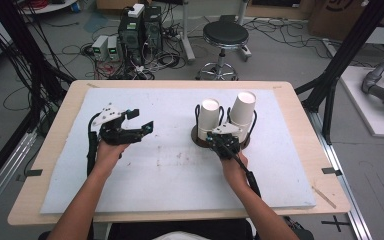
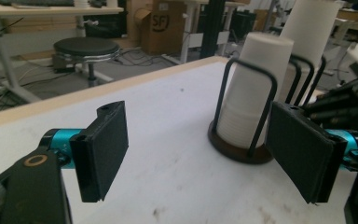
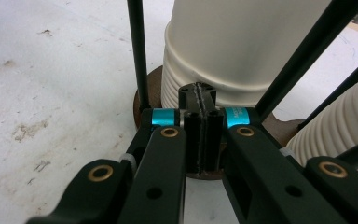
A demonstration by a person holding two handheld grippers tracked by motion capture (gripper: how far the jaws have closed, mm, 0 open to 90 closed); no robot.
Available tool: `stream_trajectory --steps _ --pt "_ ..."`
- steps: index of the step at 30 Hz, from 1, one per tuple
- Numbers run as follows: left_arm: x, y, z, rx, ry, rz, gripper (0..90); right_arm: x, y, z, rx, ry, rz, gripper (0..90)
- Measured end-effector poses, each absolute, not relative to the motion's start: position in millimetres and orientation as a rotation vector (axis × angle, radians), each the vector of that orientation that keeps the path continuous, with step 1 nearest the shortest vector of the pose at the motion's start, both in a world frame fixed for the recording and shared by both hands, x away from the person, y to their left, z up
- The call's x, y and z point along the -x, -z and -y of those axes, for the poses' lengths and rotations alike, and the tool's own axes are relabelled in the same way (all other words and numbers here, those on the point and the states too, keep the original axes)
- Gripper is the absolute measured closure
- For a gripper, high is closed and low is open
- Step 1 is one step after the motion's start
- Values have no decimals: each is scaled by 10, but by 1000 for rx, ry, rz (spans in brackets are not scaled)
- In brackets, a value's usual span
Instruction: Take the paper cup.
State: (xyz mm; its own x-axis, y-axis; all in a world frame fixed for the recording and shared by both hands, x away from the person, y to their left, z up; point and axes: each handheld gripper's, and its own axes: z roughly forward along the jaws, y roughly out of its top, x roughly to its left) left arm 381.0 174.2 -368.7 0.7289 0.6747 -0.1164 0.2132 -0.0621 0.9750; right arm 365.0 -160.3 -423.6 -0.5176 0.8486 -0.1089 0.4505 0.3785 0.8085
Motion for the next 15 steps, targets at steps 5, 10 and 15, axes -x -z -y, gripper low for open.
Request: stream_trajectory --steps 5,10,15 --pt "-4064 3398 -1336 -1698 -450 -666 238 -3654 4237 1606 -1116 -1018 -2127 900" --pt "-4264 3308 -981 -1746 -386 -631 225 -3653 4237 1605 -1125 -1023 -2125 900" --pt "-4367 3299 -703 -1769 -329 -600 213 -3656 4237 1610 -1121 -1020 -2123 900"
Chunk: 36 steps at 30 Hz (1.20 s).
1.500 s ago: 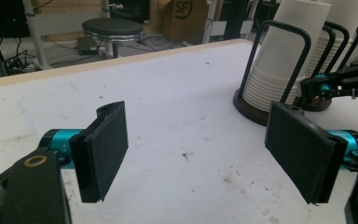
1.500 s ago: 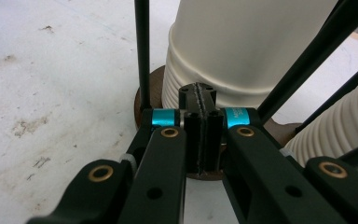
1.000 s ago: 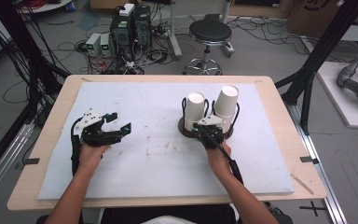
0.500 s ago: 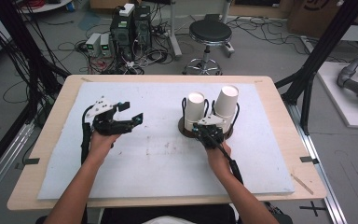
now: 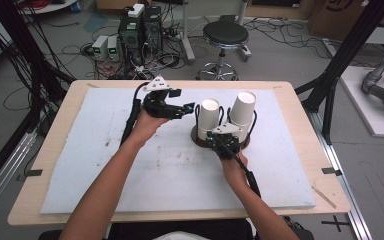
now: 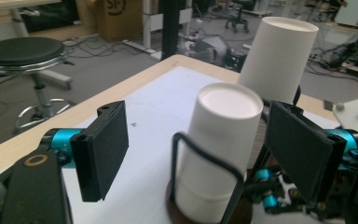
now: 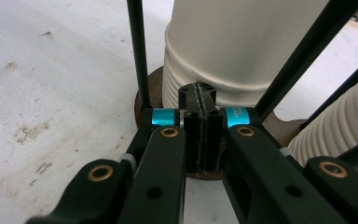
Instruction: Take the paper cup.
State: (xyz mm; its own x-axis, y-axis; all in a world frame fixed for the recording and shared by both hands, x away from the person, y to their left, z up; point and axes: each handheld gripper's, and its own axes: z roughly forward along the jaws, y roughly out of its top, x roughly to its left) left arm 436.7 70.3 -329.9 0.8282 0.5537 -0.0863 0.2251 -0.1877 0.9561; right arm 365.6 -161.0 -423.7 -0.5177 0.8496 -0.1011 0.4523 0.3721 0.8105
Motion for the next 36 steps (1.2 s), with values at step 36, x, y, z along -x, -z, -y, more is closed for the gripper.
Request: stream_trajectory --steps 36 --pt "-4617 3573 -114 -1836 -221 -537 332 -3662 4236 1620 -1130 -1028 -2140 898"
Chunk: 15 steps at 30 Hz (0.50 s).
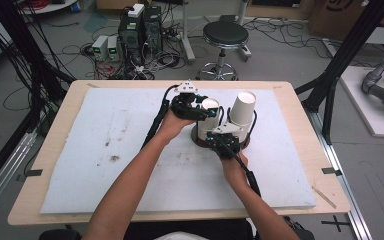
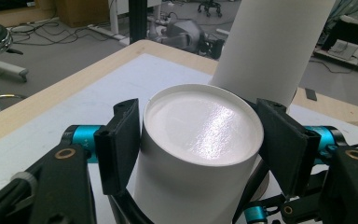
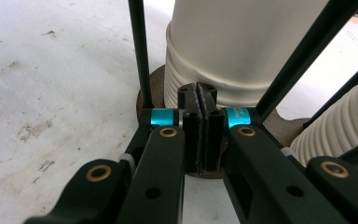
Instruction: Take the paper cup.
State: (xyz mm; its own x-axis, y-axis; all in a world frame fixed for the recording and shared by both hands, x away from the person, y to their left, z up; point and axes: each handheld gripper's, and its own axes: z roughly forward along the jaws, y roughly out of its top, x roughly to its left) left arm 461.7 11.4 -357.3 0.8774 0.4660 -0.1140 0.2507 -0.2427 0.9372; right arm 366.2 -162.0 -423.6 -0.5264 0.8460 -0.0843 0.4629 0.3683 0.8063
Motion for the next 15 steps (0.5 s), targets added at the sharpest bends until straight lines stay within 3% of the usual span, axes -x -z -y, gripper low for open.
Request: stream_trajectory --steps 15 --pt "-4597 3512 -139 -1831 -239 -520 349 -3667 4238 1624 -1132 -1032 -2142 898"
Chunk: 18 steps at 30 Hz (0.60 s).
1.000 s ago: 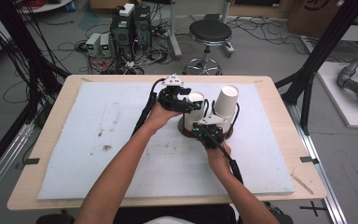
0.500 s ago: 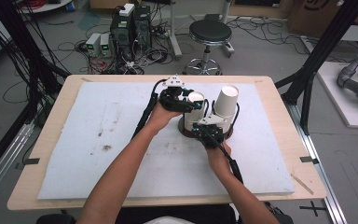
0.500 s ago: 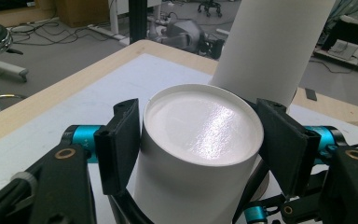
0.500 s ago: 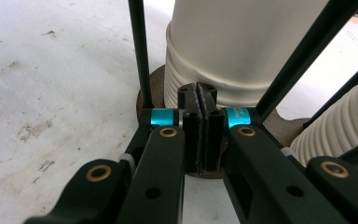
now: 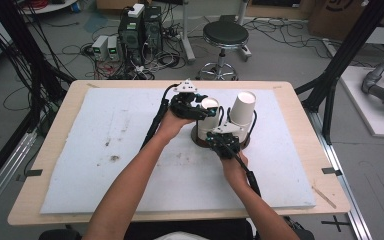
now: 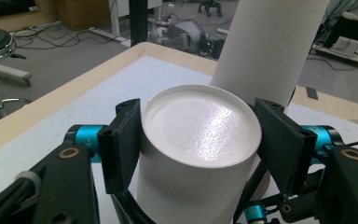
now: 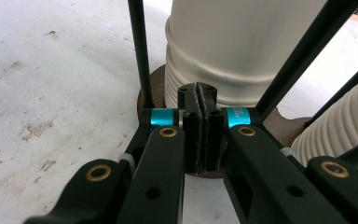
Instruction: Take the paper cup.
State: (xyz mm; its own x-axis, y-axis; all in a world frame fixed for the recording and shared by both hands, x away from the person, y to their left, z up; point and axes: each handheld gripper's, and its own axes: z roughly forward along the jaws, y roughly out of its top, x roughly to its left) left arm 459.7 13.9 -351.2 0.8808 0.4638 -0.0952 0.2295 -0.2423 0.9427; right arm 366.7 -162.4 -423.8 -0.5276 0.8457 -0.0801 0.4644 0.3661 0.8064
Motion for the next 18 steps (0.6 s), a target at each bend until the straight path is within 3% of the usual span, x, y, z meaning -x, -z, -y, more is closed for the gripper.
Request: stream_trajectory --steps 18 --pt "-4543 3135 -308 -1671 -260 -517 354 -3664 4238 1622 -1127 -1029 -2145 894"
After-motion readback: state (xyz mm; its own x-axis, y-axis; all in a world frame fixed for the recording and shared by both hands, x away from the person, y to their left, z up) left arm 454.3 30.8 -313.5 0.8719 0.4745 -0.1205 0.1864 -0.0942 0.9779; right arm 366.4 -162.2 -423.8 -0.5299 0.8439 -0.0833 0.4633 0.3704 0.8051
